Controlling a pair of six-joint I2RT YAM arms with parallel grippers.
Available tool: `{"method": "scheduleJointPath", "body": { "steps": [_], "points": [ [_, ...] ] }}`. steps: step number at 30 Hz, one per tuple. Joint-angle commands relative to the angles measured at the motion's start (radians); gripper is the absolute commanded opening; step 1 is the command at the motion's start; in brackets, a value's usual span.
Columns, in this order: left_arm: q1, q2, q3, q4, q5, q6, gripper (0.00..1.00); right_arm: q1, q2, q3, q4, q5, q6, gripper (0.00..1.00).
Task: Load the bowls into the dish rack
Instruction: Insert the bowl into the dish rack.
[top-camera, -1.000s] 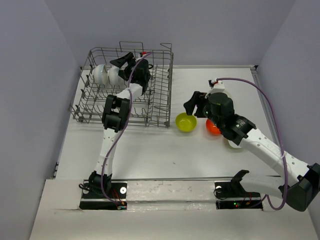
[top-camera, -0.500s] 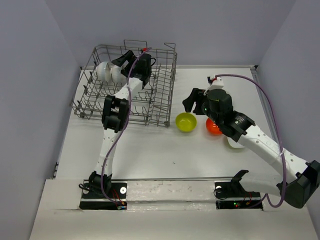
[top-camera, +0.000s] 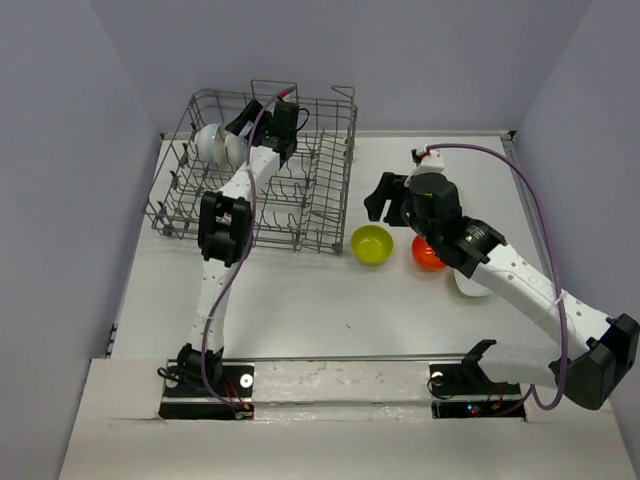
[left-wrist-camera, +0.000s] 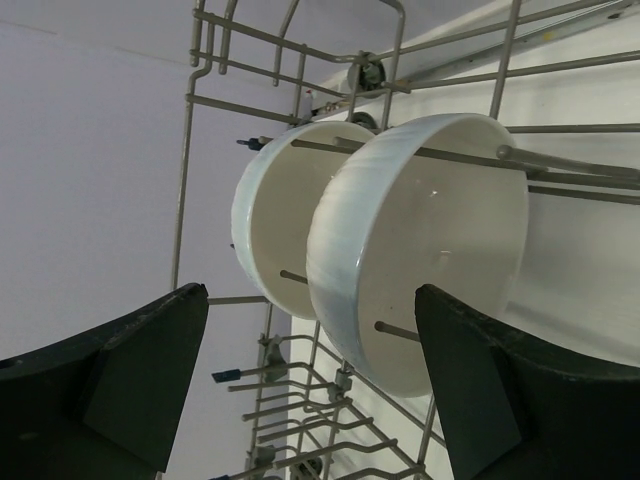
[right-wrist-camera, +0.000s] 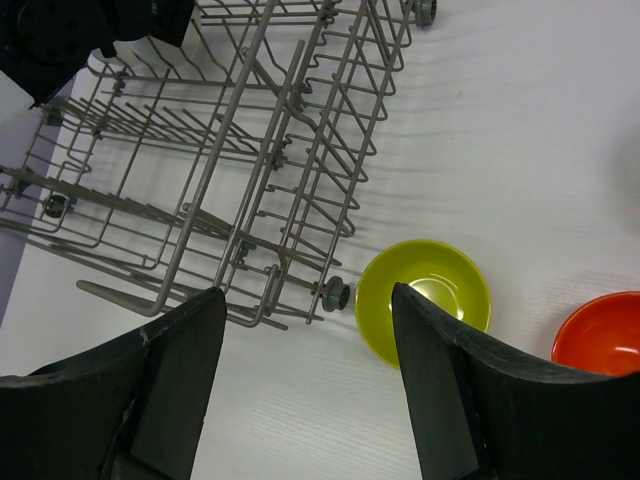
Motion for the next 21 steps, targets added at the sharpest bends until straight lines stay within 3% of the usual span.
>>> {"method": "scheduleJointPath", "body": {
  "steps": [1, 14, 21],
  "points": [
    [-0.016, -0.099, 0.06, -0.044, 0.175, -0.171, 0.99, 0.012, 0.005, 0.051, -0.004, 0.026, -0.006, 0.73],
    [0.019, -0.164, 0.043, -0.105, 0.333, -0.314, 0.99, 0.012, 0.041, 0.079, -0.025, 0.055, -0.004, 0.73],
    [0.042, -0.262, -0.009, -0.095, 0.532, -0.413, 0.98, 0.012, 0.054, 0.09, -0.044, 0.078, 0.002, 0.73]
  ]
}}
